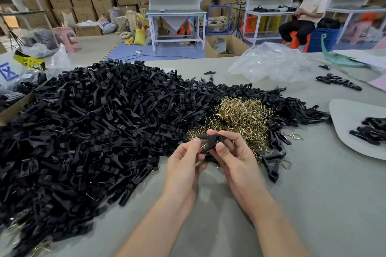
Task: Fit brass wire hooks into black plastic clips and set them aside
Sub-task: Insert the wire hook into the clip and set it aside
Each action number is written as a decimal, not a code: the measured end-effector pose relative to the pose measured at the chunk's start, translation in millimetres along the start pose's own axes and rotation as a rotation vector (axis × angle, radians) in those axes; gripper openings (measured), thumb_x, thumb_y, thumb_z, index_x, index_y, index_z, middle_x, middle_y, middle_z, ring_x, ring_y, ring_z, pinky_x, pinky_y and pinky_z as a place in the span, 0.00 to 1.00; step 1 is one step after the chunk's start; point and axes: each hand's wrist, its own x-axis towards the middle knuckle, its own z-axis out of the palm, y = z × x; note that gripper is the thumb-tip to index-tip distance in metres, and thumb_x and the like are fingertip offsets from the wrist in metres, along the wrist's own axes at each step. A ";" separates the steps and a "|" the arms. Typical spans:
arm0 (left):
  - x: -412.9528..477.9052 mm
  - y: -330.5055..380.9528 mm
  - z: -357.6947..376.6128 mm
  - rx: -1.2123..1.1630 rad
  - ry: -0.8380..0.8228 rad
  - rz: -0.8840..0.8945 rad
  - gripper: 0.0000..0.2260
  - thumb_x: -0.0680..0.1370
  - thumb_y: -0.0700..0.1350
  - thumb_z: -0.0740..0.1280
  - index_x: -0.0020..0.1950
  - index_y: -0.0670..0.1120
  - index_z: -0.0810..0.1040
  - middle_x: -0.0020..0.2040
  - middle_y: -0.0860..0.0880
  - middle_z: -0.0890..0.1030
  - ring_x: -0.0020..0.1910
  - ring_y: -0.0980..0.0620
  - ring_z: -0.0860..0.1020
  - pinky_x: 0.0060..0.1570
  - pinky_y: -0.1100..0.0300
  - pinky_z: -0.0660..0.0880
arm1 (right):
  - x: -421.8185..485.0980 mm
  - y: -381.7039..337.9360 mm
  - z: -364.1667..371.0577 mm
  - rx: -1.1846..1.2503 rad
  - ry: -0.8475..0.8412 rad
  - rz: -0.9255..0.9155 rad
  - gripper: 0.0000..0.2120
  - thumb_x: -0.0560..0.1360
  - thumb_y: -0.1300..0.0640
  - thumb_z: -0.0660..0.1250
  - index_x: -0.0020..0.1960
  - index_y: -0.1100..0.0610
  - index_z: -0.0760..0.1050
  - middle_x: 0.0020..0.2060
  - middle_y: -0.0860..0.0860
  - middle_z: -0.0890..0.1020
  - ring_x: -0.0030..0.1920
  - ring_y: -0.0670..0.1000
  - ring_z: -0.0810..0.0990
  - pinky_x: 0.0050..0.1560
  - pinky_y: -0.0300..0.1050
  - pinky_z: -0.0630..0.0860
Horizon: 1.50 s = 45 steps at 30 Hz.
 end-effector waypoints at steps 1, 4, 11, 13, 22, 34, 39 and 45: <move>-0.8 0.8 0.6 0.000 0.002 -0.003 0.13 0.78 0.46 0.70 0.34 0.52 0.83 0.39 0.52 0.82 0.34 0.58 0.76 0.35 0.63 0.72 | 0.1 0.9 -0.5 -0.017 0.000 -0.002 0.11 0.74 0.62 0.68 0.51 0.49 0.82 0.60 0.55 0.84 0.60 0.56 0.83 0.56 0.42 0.80; -1.9 -0.9 1.8 0.021 0.001 0.005 0.12 0.79 0.46 0.70 0.35 0.51 0.81 0.39 0.53 0.82 0.34 0.58 0.76 0.35 0.63 0.73 | -0.1 2.4 -1.3 -0.059 0.007 -0.005 0.10 0.74 0.62 0.68 0.54 0.52 0.79 0.59 0.55 0.84 0.61 0.56 0.83 0.57 0.43 0.79; -2.2 -8.0 -0.2 0.338 -0.031 0.126 0.11 0.83 0.45 0.60 0.48 0.45 0.80 0.39 0.49 0.82 0.38 0.54 0.79 0.38 0.57 0.76 | -3.1 3.0 1.2 -0.216 0.003 -0.020 0.10 0.78 0.71 0.65 0.54 0.58 0.75 0.56 0.54 0.85 0.53 0.54 0.84 0.49 0.45 0.83; -4.0 -9.2 1.1 0.394 -0.060 0.135 0.11 0.84 0.44 0.57 0.49 0.45 0.77 0.36 0.50 0.80 0.37 0.52 0.77 0.36 0.57 0.75 | -3.9 4.8 2.9 -0.253 -0.007 -0.015 0.11 0.78 0.73 0.64 0.54 0.59 0.75 0.56 0.54 0.86 0.52 0.52 0.85 0.44 0.42 0.82; 7.0 8.0 -7.3 0.452 -0.324 0.022 0.11 0.66 0.61 0.72 0.35 0.54 0.84 0.37 0.51 0.82 0.38 0.54 0.80 0.41 0.58 0.76 | -9.5 6.0 3.0 -0.476 -0.013 -0.087 0.15 0.79 0.66 0.67 0.48 0.45 0.81 0.54 0.47 0.87 0.55 0.50 0.85 0.45 0.42 0.82; -0.1 30.7 -15.0 0.294 -0.537 -0.233 0.11 0.77 0.50 0.71 0.38 0.45 0.84 0.50 0.35 0.75 0.49 0.41 0.72 0.46 0.59 0.75 | -15.5 3.8 6.5 -0.661 -0.081 -0.137 0.19 0.80 0.67 0.66 0.52 0.41 0.80 0.53 0.42 0.86 0.55 0.45 0.85 0.52 0.40 0.81; -2.4 35.3 -16.7 0.326 -0.642 -0.233 0.13 0.78 0.52 0.67 0.40 0.49 0.86 0.47 0.46 0.85 0.45 0.51 0.78 0.49 0.60 0.75 | -15.6 1.9 9.2 -0.646 -0.091 -0.134 0.18 0.79 0.68 0.67 0.51 0.43 0.80 0.52 0.43 0.86 0.55 0.45 0.85 0.52 0.38 0.81; -1.6 32.9 -18.6 0.274 -0.631 -0.245 0.10 0.78 0.52 0.69 0.42 0.50 0.86 0.49 0.46 0.85 0.44 0.53 0.81 0.47 0.61 0.76 | -15.8 1.3 10.0 -0.609 -0.097 -0.118 0.16 0.80 0.67 0.67 0.50 0.45 0.81 0.52 0.45 0.87 0.55 0.47 0.85 0.52 0.41 0.81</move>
